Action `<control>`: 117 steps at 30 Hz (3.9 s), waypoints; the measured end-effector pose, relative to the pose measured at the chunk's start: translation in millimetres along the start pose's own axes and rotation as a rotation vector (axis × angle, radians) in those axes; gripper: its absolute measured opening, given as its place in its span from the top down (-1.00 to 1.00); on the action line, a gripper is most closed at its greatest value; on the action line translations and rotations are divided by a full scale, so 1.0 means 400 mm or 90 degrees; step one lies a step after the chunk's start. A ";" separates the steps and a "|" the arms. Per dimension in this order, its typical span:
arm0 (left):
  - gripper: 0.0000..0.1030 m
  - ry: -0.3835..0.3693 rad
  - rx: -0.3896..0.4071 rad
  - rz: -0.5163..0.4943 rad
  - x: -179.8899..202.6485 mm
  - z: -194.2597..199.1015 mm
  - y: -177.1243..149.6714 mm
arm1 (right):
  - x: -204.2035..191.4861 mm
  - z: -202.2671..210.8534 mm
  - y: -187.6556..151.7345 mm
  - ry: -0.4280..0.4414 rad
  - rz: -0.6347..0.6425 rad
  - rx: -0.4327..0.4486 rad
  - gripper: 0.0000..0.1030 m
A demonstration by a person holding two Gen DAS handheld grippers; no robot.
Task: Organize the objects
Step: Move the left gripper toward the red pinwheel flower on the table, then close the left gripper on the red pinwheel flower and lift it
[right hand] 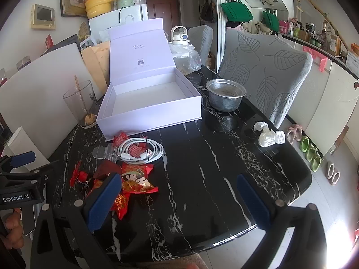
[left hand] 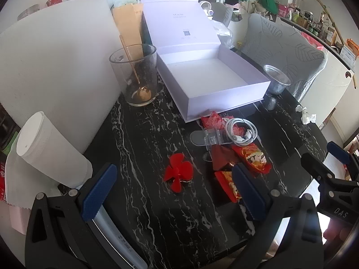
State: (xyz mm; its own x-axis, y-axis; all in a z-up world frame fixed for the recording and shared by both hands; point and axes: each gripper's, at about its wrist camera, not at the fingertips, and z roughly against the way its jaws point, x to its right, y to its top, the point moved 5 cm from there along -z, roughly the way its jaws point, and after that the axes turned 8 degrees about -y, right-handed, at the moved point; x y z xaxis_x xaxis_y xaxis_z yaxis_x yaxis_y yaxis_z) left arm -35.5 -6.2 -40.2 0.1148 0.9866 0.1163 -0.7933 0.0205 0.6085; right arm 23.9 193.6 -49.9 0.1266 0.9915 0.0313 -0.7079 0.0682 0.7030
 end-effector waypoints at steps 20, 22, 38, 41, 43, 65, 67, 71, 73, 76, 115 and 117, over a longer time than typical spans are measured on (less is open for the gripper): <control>-1.00 -0.007 -0.010 -0.002 -0.001 -0.003 -0.003 | -0.006 0.007 -0.005 0.006 0.003 0.003 -0.99; -1.00 -0.007 -0.011 -0.002 0.000 -0.003 -0.004 | -0.007 0.007 -0.006 0.008 0.002 0.003 -0.99; -1.00 -0.010 -0.022 -0.006 0.003 -0.022 -0.031 | -0.021 -0.013 -0.045 0.033 0.016 -0.011 -0.99; -0.99 -0.012 -0.026 -0.005 -0.001 -0.029 -0.038 | -0.028 -0.025 -0.057 0.045 0.022 -0.020 -0.99; -0.94 -0.015 -0.031 -0.004 -0.004 -0.036 -0.043 | -0.034 -0.035 -0.065 0.052 0.026 -0.025 -0.98; -0.09 -0.082 -0.098 0.006 -0.028 -0.146 -0.050 | -0.115 -0.150 -0.057 0.165 0.053 -0.065 -0.39; -0.04 -0.092 -0.101 0.005 -0.024 -0.151 -0.049 | -0.122 -0.159 -0.055 0.174 0.053 -0.072 -0.33; 0.02 -0.100 -0.101 -0.007 -0.015 -0.157 -0.046 | -0.132 -0.174 -0.057 0.188 0.060 -0.086 -0.13; 0.05 -0.107 -0.104 -0.011 -0.011 -0.161 -0.045 | -0.136 -0.176 -0.060 0.194 0.064 -0.090 -0.09; 0.08 -0.113 -0.118 -0.014 -0.009 -0.173 -0.048 | -0.142 -0.181 -0.059 0.197 0.071 -0.094 0.00; 0.77 -0.135 -0.086 0.001 -0.006 -0.121 -0.049 | -0.084 -0.079 -0.063 0.200 0.066 -0.031 0.37; 0.77 -0.134 -0.081 -0.001 -0.002 -0.111 -0.050 | -0.081 -0.069 -0.063 0.200 0.065 -0.027 0.37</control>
State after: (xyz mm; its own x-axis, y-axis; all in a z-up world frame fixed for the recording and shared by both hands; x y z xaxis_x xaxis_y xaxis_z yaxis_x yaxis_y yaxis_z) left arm -46.2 -0.1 -87.4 0.2280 0.9311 0.2848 -0.8602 0.0557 0.5069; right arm 18.6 162.9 -88.3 -0.1625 0.9788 -0.1249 -0.7345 -0.0355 0.6776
